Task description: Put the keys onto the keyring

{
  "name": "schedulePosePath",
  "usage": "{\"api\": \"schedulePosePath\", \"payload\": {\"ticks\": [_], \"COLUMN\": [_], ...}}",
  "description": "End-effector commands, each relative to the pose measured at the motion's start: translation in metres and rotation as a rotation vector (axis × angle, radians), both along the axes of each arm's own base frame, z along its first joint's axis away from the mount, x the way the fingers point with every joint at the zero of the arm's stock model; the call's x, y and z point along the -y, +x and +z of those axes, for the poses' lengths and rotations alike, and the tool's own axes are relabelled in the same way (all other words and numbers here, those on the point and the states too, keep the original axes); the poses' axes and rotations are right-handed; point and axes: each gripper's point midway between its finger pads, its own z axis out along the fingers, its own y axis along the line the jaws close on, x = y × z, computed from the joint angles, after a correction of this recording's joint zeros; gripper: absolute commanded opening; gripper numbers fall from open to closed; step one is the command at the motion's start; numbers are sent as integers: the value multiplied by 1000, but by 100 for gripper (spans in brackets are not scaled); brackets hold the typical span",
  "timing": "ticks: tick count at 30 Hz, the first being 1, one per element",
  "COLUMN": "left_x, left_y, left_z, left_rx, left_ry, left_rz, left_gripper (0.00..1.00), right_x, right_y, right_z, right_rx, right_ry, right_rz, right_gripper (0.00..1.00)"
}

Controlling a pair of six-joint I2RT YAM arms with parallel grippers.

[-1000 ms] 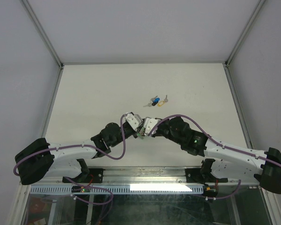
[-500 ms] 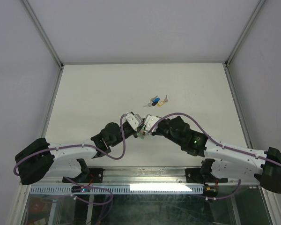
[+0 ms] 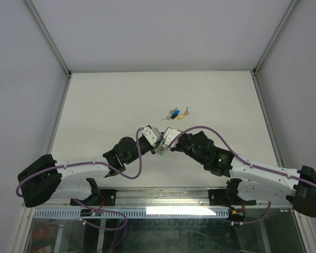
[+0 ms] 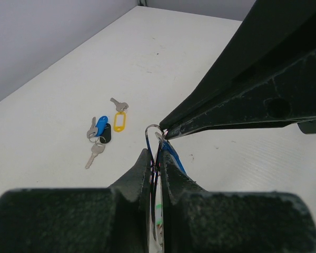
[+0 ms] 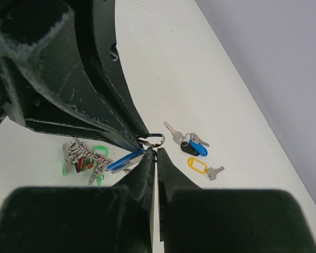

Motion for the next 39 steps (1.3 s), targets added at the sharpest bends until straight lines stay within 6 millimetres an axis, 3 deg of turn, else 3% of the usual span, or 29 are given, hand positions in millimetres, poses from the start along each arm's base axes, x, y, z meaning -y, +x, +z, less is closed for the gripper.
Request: {"api": "schedulePosePath", "payload": {"ticks": [1,12,29,39], "left_x": [19,25,23,27], "left_y": [-14,-15,-17,-25], "left_z": [20,12,16,17], "left_rx": [33,35,51,56], "left_ry": [-35,12,10,7], "left_rz": [-117,-132,-126,-180], "left_gripper": [0,0,0,0], "right_x": [4,10,27,26], "right_y": [13,13,19,21], "right_z": [60,72,63,57], "right_rx": [96,102,124,123], "right_ry": [213,258,191,171], "right_rz": [-83,-103,-174,-179], "right_gripper": [0,0,0,0]}}
